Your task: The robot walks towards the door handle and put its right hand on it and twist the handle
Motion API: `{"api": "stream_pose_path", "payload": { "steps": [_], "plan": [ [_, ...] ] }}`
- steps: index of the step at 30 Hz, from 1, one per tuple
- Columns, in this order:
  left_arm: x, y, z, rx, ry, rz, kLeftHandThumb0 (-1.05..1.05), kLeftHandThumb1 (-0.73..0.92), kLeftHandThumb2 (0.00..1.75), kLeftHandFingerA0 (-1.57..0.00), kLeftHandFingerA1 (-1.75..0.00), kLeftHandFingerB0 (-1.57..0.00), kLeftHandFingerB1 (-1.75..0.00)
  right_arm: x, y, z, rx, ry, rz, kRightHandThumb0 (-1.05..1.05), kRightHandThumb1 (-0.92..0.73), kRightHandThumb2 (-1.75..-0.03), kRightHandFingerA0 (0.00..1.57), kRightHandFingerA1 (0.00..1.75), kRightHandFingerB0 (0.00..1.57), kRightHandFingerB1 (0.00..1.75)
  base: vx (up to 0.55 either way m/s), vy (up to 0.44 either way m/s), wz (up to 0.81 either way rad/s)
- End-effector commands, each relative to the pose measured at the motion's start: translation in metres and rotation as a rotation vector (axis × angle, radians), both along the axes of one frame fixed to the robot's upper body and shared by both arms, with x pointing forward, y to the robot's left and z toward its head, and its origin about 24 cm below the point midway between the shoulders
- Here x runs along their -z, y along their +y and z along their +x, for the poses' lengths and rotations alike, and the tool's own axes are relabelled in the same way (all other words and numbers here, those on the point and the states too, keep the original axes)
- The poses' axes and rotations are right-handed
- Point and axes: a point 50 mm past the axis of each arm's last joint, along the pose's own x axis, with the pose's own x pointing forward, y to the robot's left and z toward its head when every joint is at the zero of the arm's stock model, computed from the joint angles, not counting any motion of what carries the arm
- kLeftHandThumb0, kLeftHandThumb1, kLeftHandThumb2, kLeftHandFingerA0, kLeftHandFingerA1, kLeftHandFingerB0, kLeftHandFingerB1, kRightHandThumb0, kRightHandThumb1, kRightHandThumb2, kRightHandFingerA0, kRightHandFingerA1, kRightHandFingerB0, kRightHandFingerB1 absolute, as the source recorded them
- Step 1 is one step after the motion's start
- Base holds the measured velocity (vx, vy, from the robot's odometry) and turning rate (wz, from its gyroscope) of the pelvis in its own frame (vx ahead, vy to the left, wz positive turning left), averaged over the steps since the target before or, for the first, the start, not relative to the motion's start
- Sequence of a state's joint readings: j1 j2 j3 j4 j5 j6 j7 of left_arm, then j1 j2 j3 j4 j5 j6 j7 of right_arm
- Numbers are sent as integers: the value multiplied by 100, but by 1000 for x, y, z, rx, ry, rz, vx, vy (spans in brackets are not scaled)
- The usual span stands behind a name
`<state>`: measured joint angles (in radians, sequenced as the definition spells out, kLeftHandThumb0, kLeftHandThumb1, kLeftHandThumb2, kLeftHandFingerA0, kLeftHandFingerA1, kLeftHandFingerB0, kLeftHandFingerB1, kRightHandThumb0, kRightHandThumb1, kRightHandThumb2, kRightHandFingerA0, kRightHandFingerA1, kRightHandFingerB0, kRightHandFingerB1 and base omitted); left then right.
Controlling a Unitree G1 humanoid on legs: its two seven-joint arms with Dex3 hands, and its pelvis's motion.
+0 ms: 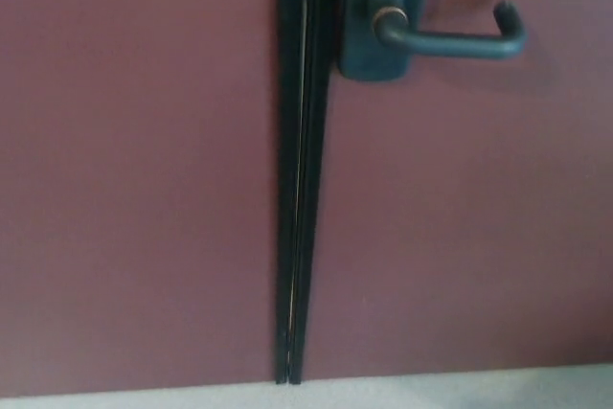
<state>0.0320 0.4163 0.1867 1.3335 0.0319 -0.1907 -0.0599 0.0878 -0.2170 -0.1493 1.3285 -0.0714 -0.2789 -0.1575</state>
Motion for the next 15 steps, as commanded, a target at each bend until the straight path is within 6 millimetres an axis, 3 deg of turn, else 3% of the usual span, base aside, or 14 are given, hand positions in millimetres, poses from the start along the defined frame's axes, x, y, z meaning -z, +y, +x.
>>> {"api": "stream_pose_path", "payload": {
  "steps": [1, 15],
  "plan": [
    [0, 0, -2, 13, 12, 9, -21, 59, 58, -64, -47, -42, -38, 0, -2, -2, -21, 18, -17, -23, -57, -57, 73, 47, 45, 37, 120, 60, 10],
    [0, 1, 0, 21, 14, 11, -23, 58, 58, -61, -46, -44, -38, 1, -2, -1, -8, 35, -7, -26, -58, -58, 72, 47, 46, 37, 36, -16, 3]
  ]
}}
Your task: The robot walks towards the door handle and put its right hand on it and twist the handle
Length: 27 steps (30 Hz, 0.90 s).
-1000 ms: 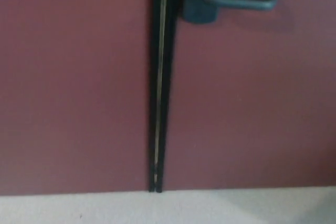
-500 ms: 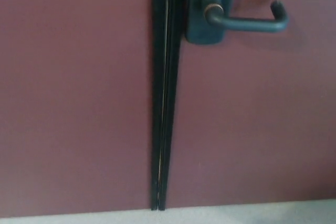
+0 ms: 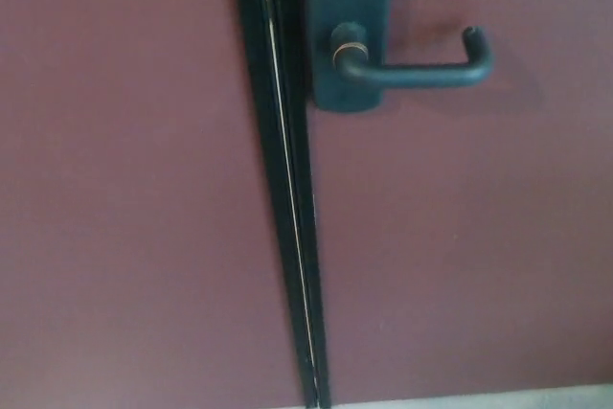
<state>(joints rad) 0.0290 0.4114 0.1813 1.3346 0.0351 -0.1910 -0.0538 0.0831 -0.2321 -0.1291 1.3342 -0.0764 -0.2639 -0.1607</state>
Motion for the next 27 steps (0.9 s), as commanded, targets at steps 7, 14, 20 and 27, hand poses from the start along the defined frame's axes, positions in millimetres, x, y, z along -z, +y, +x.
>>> {"api": "stream_pose_path", "payload": {
  "steps": [7, 14, 20, 27],
  "plan": [
    [0, 2, -4, 17, 16, 9, -22, 58, 57, -63, -46, -46, -39, 1, 3, -1, -29, 22, -9, -26, -58, -57, 69, 46, 46, 37, 44, 27, 1],
    [0, 2, -4, 22, 17, 10, -23, 58, 57, -65, -46, -48, -40, 2, 4, 0, -27, 37, -11, -27, -57, -57, 68, 45, 45, 37, 25, 16, 1],
    [-2, 5, -1, 40, 17, 23, -23, 58, 58, -66, -47, -49, -40, 2, 5, 2, -43, 21, -1, -28, -57, -57, 68, 45, 45, 37, 0, 0, 0],
    [-2, 5, -1, 54, 26, 34, -23, 58, 58, -68, -48, -51, -41, 2, 5, 2, -45, 24, 0, -28, -57, -57, 68, 45, 45, 37, 24, -55, 3]
  ]
}}
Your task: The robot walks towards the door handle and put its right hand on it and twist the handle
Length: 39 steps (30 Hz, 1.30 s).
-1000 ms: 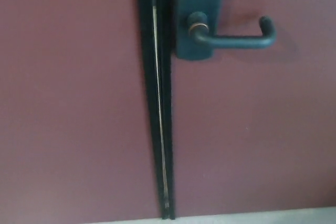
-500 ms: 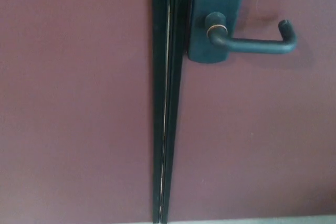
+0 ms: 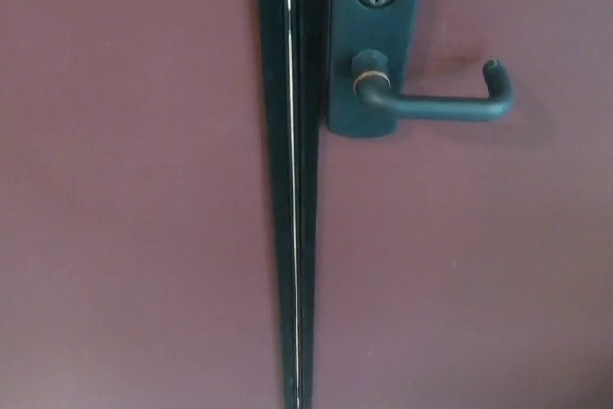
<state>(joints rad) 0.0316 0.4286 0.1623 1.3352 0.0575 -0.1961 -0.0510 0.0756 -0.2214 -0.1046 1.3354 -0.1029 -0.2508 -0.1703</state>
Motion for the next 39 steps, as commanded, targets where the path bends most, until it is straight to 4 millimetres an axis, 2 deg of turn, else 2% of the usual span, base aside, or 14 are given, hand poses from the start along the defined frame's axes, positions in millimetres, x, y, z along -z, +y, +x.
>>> {"api": "stream_pose_path", "payload": {
  "steps": [1, 12, 15, 20, 27, 28, 35, 39],
  "plan": [
    [0, 1, -3, 12, 11, 3, -24, 58, 58, -66, -47, -51, -41, 0, -1, -2, 15, -2, 9, -28, -57, -57, 69, 45, 45, 37, -37, -110, 13],
    [0, 0, -2, -1, 7, -2, -24, 58, 58, -66, -46, -51, -41, 1, 0, 0, 27, 4, 10, -28, -58, -58, 72, 47, 44, 37, 80, -162, 5],
    [0, 1, -1, 7, 9, 3, -24, 58, 58, -67, -47, -51, -41, 0, 0, 1, 13, -7, 14, -27, -57, -57, 66, 45, 46, 37, 182, -102, -3],
    [0, 2, -2, 16, 14, 11, -24, 58, 58, -68, -47, -51, -41, 0, 1, 1, 24, -13, 23, -27, -58, -57, 72, 47, 47, 37, 59, -11, -5],
    [0, 2, -3, 7, 16, 4, -24, 58, 58, -68, -47, -51, -41, 1, 3, 1, 30, -16, 18, -27, -58, -57, 69, 45, 47, 37, 108, 141, 0],
    [-1, 2, -2, 17, 18, 9, -24, 57, 58, -68, -47, -51, -41, 1, 4, -1, 39, -22, 25, -24, -57, -57, 73, 47, 46, 37, 96, 154, 16],
    [-1, 3, 0, 14, 14, 5, -24, 58, 58, -69, -48, -52, -41, 1, 4, -2, 44, -18, 28, -23, -57, -57, 76, 48, 45, 37, 71, 24, 4],
    [-2, 5, 2, 23, 17, 10, -24, 57, 57, -71, -49, -52, -41, 1, 4, -2, 27, -24, 30, -24, -58, -57, 72, 47, 47, 37, 0, 0, 0]
  ]
}}
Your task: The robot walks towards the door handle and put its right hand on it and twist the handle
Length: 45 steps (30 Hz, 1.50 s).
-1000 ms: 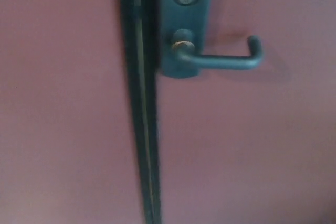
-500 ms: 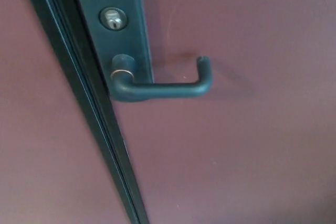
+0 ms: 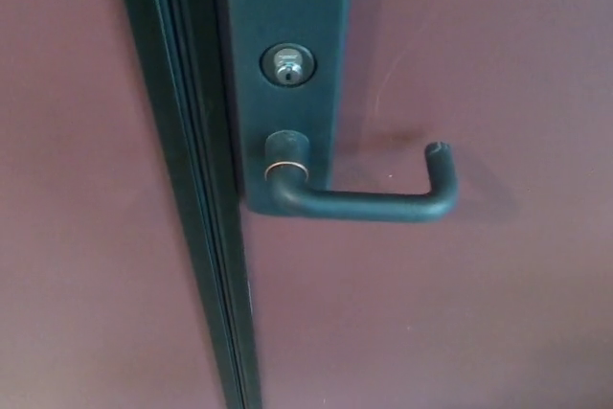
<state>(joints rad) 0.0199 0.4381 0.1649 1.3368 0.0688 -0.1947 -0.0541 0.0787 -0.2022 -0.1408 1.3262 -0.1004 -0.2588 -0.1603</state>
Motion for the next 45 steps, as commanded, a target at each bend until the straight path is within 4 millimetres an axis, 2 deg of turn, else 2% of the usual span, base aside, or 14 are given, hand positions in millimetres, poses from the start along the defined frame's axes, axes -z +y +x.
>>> {"api": "stream_pose_path", "payload": {
  "steps": [1, 8, 9, 15, 16, 19, 28, 35, 38, 39, 41, 43, 44, 45],
  "plan": [
    [0, 2, -2, 12, 22, 1, -24, 57, 57, -71, -49, -52, -41, 0, 0, -3, -5, -2, 6, -24, -58, -57, 72, 47, 47, 37, -25, -54, 6],
    [-1, 2, -3, 9, 9, -1, -24, 57, 58, -70, -49, -52, -41, 1, 1, -4, 2, 3, 3, -24, -57, -57, 75, 48, 45, 37, 0, 0, 0],
    [-1, 3, -2, 5, 8, -2, -25, 57, 57, -70, -49, -52, -41, 1, 2, -3, 3, -3, 10, -24, -58, -57, 70, 46, 46, 37, 0, 0, 0],
    [-1, 3, -1, -10, 6, -6, -25, 57, 58, -71, -49, -52, -41, 0, 1, -3, 27, -25, 20, -25, -58, -57, 68, 45, 47, 38, 0, 0, 0],
    [-4, 7, 2, -21, -4, -4, -25, 57, 57, -71, -49, -52, -41, -3, 1, 11, 100, -99, 45, -26, -58, -57, 72, 47, 48, 38, 0, 0, 0],
    [-5, 8, 6, -9, -6, 5, -25, 58, 57, -71, -49, -53, -41, -8, -5, 16, 139, -196, 67, -25, -58, -57, 73, 49, 49, 39, 0, 0, 0],
    [-7, 6, 14, 36, -33, 6, -25, 58, 57, -66, -46, -52, -41, -36, -35, 10, 198, -510, 94, -22, -57, -57, 64, 48, 47, 40, 0, 0, 0],
    [-8, 7, 18, 36, -34, 6, -24, 58, 57, -64, -45, -52, -41, -80, -52, 17, 153, -769, 60, -27, -57, -57, 58, 48, 45, 40, 0, 0, 0],
    [-8, 7, 18, 35, -34, 6, -24, 58, 57, -64, -45, -52, -41, -83, -52, 17, 155, -772, 67, -27, -57, -57, 58, 48, 45, 40, 0, 0, 0],
    [-8, 7, 18, 64, -22, 25, -24, 59, 58, -64, -45, -52, -41, -116, -63, 23, 143, -908, 40, -30, -57, -57, 55, 47, 42, 40, 0, 0, 0],
    [-8, 8, 18, 64, -22, 25, -24, 59, 58, -64, -45, -52, -41, -133, -65, 26, 142, -973, 26, -31, -56, -56, 55, 47, 42, 40, 0, 0, 0],
    [-8, 8, 18, 59, -23, 23, -24, 59, 58, -64, -45, -52, -41, -140, -66, 27, 145, -998, 22, -31, -56, -56, 55, 47, 42, 40, 0, 0, 0],
    [-8, 8, 18, 46, -29, 17, -25, 59, 58, -63, -45, -51, -41, -159, -67, 31, 147, -1076, 0, -30, -56, -56, 55, 48, 42, 41, 0, 0, 0],
    [-8, 8, 18, 40, -31, 15, -25, 59, 58, -63, -45, -51, -41, -167, -68, 32, 147, -1108, -7, -30, -56, -56, 55, 48, 42, 41, 0, 0, 0]
  ]
}}
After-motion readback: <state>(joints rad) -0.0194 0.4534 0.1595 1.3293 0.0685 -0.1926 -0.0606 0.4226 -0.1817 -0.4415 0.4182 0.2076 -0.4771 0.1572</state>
